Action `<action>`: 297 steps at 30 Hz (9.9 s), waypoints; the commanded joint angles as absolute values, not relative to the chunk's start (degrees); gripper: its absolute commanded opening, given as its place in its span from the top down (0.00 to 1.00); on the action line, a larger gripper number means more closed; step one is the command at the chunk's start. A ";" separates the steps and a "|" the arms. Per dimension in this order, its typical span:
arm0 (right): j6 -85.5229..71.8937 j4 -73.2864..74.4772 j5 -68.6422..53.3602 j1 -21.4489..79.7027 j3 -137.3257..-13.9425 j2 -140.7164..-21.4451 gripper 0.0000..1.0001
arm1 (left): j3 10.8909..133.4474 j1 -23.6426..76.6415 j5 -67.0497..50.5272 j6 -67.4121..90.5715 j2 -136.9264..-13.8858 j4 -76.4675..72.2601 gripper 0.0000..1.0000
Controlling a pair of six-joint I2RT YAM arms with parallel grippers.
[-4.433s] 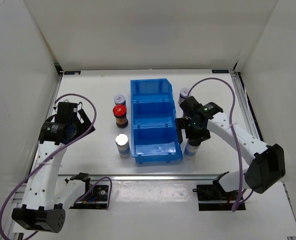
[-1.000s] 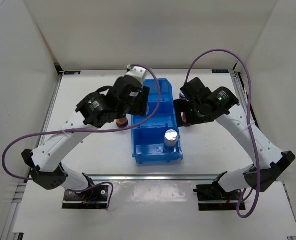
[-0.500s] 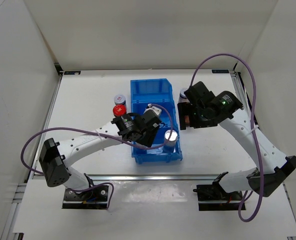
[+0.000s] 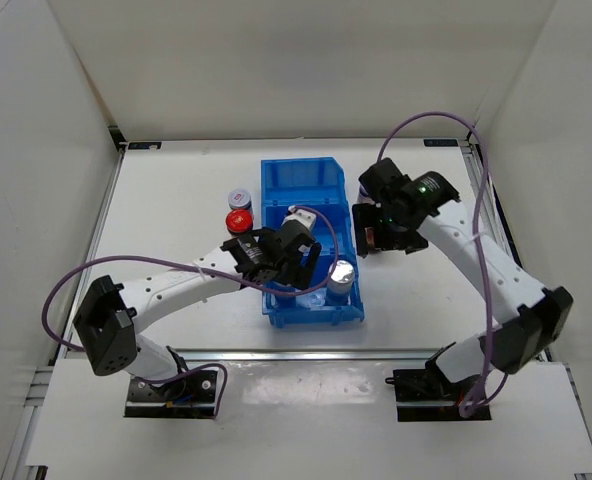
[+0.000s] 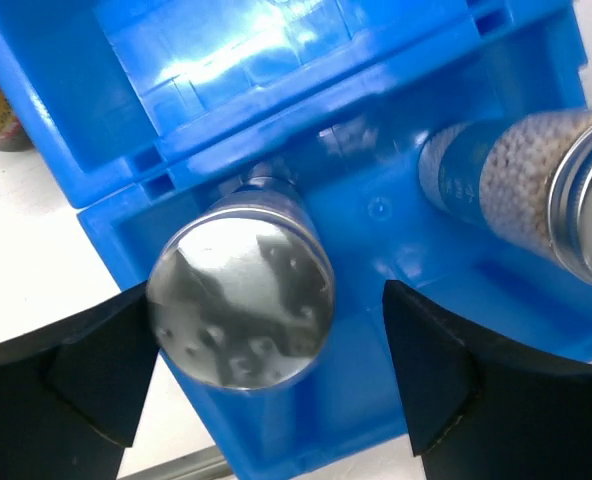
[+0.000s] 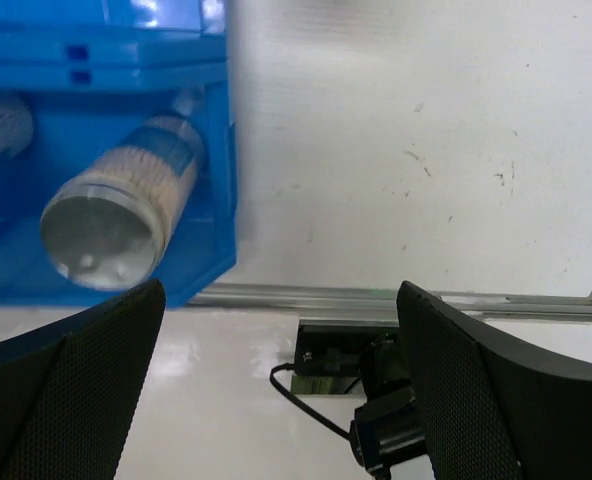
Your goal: Organize the condiment bottles
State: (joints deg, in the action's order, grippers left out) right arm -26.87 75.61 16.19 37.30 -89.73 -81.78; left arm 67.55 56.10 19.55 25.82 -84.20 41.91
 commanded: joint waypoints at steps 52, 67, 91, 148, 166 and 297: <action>-15.64 66.80 10.90 21.18 -116.98 -118.47 0.00 | 67.59 27.78 24.52 16.70 -64.69 44.30 0.01; -17.92 66.79 9.14 19.51 -116.46 -115.34 0.78 | 68.12 25.58 23.38 14.94 -65.21 44.30 0.01; -16.88 67.24 -1.50 32.43 -122.35 -112.67 0.98 | 69.87 23.99 18.64 16.52 -70.22 44.30 0.01; -17.31 68.47 -4.92 25.76 -115.93 -95.80 0.00 | 76.73 24.70 11.43 18.90 -90.36 33.22 0.57; -15.73 68.47 -7.29 21.27 -112.95 -96.33 0.00 | 96.93 31.19 22.76 16.00 -83.14 37.88 0.89; -23.82 61.87 -9.76 20.39 -143.09 -127.98 0.00 | 75.94 31.03 29.18 13.97 -79.45 30.32 0.00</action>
